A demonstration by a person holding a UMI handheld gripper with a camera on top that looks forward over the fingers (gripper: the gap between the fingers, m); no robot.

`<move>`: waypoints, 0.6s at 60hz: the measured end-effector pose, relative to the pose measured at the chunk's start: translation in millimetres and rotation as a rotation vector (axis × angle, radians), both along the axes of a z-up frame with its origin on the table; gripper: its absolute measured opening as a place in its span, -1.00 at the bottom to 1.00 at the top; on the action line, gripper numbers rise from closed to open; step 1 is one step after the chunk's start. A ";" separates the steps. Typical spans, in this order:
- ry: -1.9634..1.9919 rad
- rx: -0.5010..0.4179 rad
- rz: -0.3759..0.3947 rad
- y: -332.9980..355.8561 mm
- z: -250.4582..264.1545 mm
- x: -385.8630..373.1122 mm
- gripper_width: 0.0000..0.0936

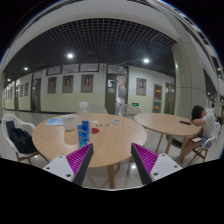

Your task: Pour water

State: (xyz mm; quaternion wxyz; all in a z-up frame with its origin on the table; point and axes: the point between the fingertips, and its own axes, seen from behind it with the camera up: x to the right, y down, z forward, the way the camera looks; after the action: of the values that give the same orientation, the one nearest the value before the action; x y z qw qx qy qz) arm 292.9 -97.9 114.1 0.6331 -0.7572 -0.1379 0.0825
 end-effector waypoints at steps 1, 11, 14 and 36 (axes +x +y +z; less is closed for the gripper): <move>0.004 0.005 0.009 -4.5 -6.4 -24.9 0.73; 0.044 0.006 0.105 20.1 -0.2 -62.1 0.72; 0.057 0.009 0.122 32.4 2.1 -77.5 0.72; 0.037 0.005 0.085 137.9 -24.0 -170.0 0.52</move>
State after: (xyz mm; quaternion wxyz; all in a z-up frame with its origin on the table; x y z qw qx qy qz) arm 122.9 40.0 90.1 0.6333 -0.7474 -0.1587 0.1230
